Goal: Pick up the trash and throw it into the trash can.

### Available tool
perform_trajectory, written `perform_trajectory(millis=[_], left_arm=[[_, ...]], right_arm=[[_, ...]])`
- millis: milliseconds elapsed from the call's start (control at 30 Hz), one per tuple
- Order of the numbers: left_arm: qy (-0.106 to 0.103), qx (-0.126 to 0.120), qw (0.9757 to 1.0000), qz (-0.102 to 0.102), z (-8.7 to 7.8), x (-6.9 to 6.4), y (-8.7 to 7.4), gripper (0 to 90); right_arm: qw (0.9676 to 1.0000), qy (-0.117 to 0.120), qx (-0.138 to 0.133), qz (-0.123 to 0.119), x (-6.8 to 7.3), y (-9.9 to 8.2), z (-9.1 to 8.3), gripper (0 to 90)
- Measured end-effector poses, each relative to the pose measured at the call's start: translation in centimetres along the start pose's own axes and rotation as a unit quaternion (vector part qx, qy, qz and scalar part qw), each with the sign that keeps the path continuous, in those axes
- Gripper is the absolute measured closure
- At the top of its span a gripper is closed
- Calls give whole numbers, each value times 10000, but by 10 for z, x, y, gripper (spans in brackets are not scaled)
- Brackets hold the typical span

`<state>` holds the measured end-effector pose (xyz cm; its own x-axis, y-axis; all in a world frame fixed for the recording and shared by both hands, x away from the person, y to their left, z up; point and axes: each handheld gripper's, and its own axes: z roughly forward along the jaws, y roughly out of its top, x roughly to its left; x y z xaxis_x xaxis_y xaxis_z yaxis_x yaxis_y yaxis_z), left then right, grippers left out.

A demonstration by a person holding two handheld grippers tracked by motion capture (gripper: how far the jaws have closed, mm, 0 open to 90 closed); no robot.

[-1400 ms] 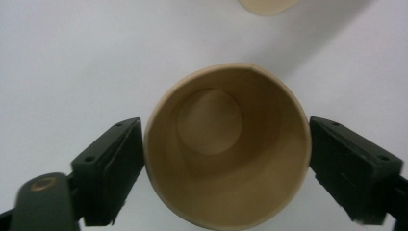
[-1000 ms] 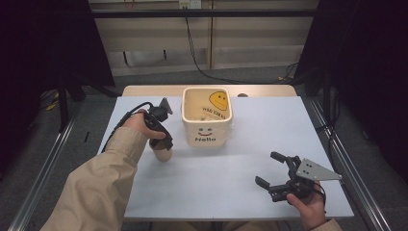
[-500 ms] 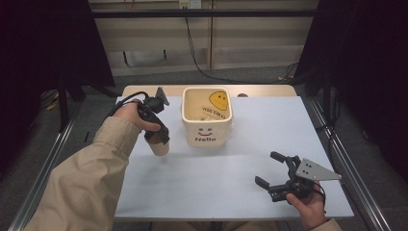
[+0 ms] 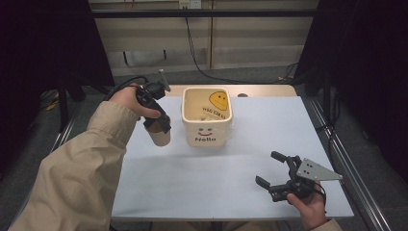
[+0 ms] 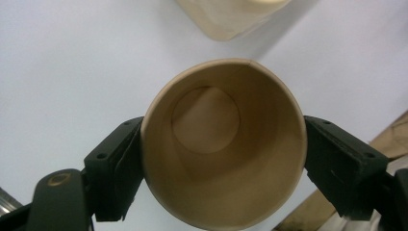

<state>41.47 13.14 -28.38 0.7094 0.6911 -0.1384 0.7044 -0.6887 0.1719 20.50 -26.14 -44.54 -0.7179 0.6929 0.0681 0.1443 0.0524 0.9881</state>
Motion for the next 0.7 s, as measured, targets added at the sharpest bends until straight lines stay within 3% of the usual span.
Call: perform_trajectory(millis=[233, 700], left_arm=[[-49, 46, 9999, 79, -14, -2, 7, 196], [-71, -65, 9999, -65, -49, 0, 15, 197]], right_arm=[[10000, 16, -16, -22, -1, 0, 0, 14], [10000, 10, -19, 1, -1, 0, -1, 14]])
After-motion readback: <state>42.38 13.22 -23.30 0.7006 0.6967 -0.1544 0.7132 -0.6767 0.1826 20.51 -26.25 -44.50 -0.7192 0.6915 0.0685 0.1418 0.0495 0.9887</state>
